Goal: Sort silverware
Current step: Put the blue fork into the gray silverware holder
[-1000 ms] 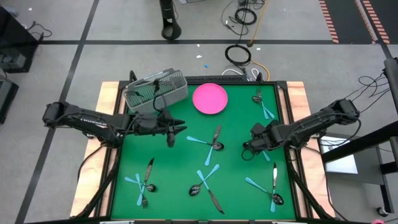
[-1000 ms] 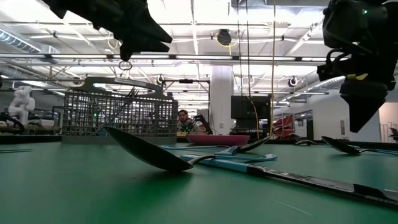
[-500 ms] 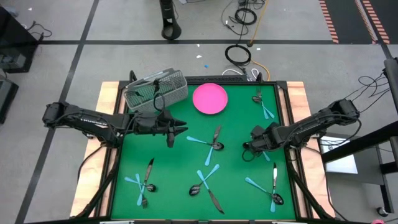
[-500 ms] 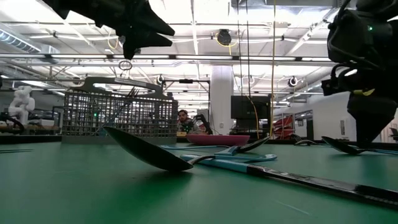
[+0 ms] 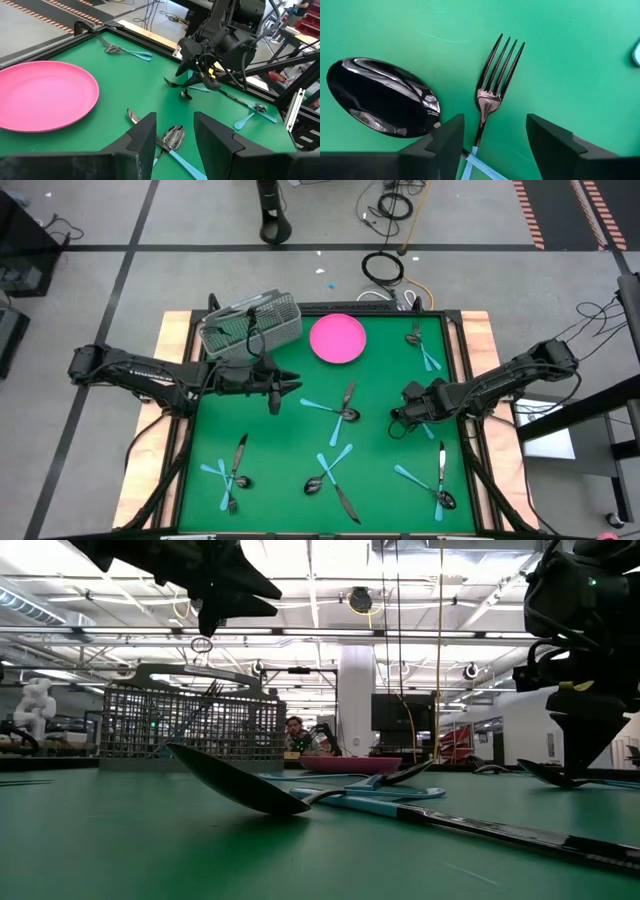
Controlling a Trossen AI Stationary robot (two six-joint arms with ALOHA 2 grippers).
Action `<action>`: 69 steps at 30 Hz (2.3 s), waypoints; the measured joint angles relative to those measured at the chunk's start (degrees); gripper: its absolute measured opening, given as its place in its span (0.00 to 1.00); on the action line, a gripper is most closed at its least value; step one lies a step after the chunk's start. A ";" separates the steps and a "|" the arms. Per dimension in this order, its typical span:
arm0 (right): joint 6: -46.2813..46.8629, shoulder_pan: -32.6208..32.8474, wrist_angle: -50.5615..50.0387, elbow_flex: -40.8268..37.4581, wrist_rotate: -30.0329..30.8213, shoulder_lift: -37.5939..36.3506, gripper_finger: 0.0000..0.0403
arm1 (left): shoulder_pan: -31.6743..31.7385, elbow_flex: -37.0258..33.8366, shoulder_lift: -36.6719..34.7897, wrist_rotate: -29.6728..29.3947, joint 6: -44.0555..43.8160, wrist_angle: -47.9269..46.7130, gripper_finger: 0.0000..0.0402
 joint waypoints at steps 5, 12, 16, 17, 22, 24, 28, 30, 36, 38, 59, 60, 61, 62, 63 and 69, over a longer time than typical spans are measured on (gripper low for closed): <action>1.26 0.00 4.12 -2.65 -0.68 -0.02 0.44 | 0.00 0.00 0.00 0.00 0.02 -0.19 0.33; 3.46 0.04 6.56 -4.35 -0.97 -0.17 0.31 | 0.00 0.00 0.00 0.00 0.03 -0.25 0.33; 3.60 0.04 6.67 -4.37 -1.31 -0.14 0.21 | 0.00 0.00 0.00 0.00 0.02 -0.27 0.33; 3.60 0.04 6.69 -4.39 -1.35 -0.13 0.18 | 0.00 0.00 0.00 0.00 -0.01 -0.27 0.33; 4.02 0.04 6.73 -4.46 -1.35 -0.11 0.08 | 0.00 0.00 0.00 0.00 -0.01 -0.29 0.33; 4.02 0.04 6.72 -4.48 -0.98 -0.09 0.04 | 0.01 0.00 0.00 0.00 -0.03 -0.31 0.33; 4.06 0.07 6.72 -4.54 1.08 -0.07 0.01 | 0.00 0.00 0.00 0.00 -0.03 -0.36 0.33; 4.04 0.09 6.97 -4.55 2.04 -0.04 0.01 | 0.01 0.00 0.00 0.00 -0.03 -0.40 0.33; 4.04 0.03 7.11 -4.84 8.18 -0.16 0.00 | 0.00 0.00 0.00 0.00 -0.03 -0.42 0.33; 4.26 -0.01 7.13 -4.92 10.59 -0.64 0.00 | 0.00 0.00 0.00 0.00 -0.03 -0.42 0.33; 1.12 0.09 13.88 -4.70 34.18 -9.83 0.00 | 0.02 0.00 0.00 0.20 -0.07 -0.42 0.33; 0.17 0.11 14.86 -4.67 34.32 -10.28 0.00 | 0.01 0.00 0.00 0.20 -0.06 -0.42 0.33; -0.98 0.11 15.97 -4.67 34.36 -10.70 0.00 | 0.01 0.00 0.00 0.20 -0.05 -0.41 0.33; -2.40 0.13 17.47 -4.67 34.34 -11.18 0.00 | 0.01 0.00 0.00 0.20 -0.04 -0.38 0.33; -4.02 0.13 19.22 -4.67 34.35 -11.65 0.00 | 0.02 0.00 0.00 0.20 -0.03 -0.38 0.33; -18.14 0.11 33.87 -4.63 32.73 -14.34 0.00 | 0.00 0.00 0.00 0.20 -0.03 -0.20 0.33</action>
